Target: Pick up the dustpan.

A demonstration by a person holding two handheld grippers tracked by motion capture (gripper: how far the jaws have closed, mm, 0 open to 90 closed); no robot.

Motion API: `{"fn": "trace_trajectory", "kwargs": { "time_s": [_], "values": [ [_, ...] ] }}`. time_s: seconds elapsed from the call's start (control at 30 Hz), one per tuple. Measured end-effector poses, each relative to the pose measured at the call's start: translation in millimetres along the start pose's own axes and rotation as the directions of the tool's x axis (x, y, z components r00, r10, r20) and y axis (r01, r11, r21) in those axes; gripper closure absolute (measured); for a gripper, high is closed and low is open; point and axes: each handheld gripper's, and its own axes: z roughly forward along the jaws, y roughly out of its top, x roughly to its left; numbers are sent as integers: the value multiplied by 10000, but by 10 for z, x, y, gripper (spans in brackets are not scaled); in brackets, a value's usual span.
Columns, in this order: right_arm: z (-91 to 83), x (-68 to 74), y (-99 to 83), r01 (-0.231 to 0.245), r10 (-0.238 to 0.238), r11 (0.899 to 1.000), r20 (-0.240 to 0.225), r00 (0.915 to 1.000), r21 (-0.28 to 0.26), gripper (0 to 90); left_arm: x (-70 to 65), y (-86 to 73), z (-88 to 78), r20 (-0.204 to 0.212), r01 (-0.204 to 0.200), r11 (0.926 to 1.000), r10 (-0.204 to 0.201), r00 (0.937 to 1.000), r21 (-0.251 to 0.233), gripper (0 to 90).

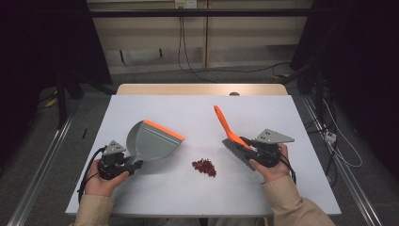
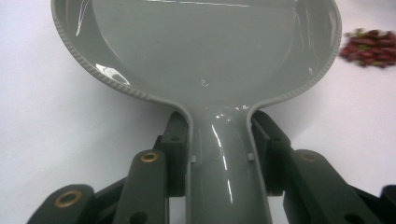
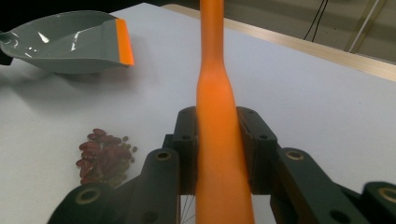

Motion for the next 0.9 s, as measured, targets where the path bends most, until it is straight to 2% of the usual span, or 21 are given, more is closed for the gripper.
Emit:
{"fn": "trace_trajectory", "kwargs": {
  "time_s": [0.03, 0.1, 0.17, 0.33, 0.57, 0.7, 0.77, 0.87, 0.9],
  "values": [
    [2, -3, -1, 16, -16, 10000, -3, 10000, 12, 716, -6, 0, -4, 119, 15, 10000, -15, 9999, -5, 632],
    [4, -2, -4, -11, 11, 10000, 32, 10000, 46, 716, -22, 5, -17, 298, -316, 9995, 313, 9991, 71, 632],
    [9, -2, -5, -18, 17, 10000, 17, 10000, 39, 716, -41, 7, -33, 551, -482, 9987, 472, 9974, 174, 632],
    [19, 0, -6, -65, 64, 10000, 46, 10000, 66, 716, -98, 12, -58, 736, -1015, 9941, 986, 9924, 375, 632],
    [26, -6, -8, -141, 141, 9999, 85, 9999, 99, 716, -214, 16, -73, 1254, -1696, 9843, 1626, 9787, 480, 632],
    [33, 1, -9, -116, 115, 9998, 92, 9999, 131, 716, -258, 4, -83, 1583, -2066, 9770, 1962, 9677, 521, 632],
    [38, 7, -8, -118, 116, 9998, 110, 9999, 143, 716, -271, -9, -95, 1639, -2238, 9729, 2118, 9635, 579, 632],
    [44, 14, -3, -90, 89, 9999, 132, 9999, 128, 716, -284, -39, -114, 1695, -2331, 9702, 2192, 9608, 668, 632],
    [48, 16, -4, -91, 90, 9999, 94, 9999, 126, 716, -282, -49, -121, 1725, -2445, 9669, 2293, 9579, 724, 632]
  ]
}}
